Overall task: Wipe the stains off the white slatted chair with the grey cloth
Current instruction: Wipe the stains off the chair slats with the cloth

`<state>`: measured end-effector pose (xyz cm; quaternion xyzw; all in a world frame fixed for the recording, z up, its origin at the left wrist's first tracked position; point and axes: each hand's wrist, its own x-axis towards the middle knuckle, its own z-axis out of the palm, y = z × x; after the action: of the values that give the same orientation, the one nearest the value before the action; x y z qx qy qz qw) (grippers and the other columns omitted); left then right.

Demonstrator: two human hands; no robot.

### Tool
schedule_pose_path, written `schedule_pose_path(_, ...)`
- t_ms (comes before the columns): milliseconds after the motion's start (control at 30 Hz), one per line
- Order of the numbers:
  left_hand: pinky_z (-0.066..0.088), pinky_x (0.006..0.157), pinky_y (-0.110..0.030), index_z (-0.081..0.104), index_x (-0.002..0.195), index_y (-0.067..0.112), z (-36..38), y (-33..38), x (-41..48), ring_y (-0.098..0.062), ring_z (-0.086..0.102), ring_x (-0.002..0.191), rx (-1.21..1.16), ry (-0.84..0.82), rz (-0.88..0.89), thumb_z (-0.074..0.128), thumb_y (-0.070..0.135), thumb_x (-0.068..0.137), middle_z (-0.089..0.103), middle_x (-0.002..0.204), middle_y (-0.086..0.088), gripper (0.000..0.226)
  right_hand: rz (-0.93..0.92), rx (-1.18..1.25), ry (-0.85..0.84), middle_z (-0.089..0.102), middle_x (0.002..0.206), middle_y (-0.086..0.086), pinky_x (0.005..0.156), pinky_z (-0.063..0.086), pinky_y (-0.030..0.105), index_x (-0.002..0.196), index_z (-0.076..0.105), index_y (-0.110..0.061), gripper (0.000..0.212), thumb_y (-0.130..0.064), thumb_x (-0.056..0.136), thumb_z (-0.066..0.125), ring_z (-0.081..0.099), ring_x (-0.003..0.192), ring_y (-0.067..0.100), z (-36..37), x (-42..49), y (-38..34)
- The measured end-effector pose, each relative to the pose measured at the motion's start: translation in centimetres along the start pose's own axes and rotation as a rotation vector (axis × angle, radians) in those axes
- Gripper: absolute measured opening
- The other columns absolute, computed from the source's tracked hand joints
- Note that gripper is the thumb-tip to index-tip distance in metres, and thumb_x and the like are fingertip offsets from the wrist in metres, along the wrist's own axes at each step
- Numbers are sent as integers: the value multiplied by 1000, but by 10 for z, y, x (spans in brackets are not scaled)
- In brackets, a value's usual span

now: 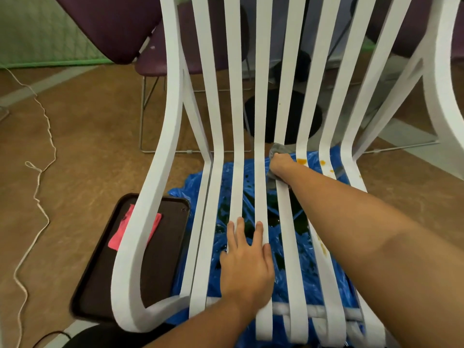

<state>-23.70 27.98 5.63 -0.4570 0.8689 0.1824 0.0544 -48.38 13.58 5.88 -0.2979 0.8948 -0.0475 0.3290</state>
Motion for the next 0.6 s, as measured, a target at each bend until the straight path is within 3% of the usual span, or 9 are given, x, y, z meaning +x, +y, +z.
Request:
schedule_pose_path(333,38,109,-50,5,159,40,4,-1,1,-24,-15,154,1,34,-2,12,54,105,-9,169,-2,56,58,128,51,33,149,19,104,42,42,150,32,-6,48,-13,104,43,45,131,36,25,-17,14)
schedule_pose_path(500,41,107,-48,5,158,40,2,0,0,-24,-15,154,16,38,6,13,52,105,-9,168,-1,55,85,299,79,36,148,21,111,37,47,147,31,-1,43,-18,108,32,43,133,39,38,-56,25)
schedule_pose_path(600,45,104,-49,10,158,39,2,-1,1,-24,-11,155,19,59,3,16,51,105,-4,168,-2,54,50,395,100,43,142,21,102,39,45,142,37,-1,40,-20,108,29,46,129,39,51,-76,35)
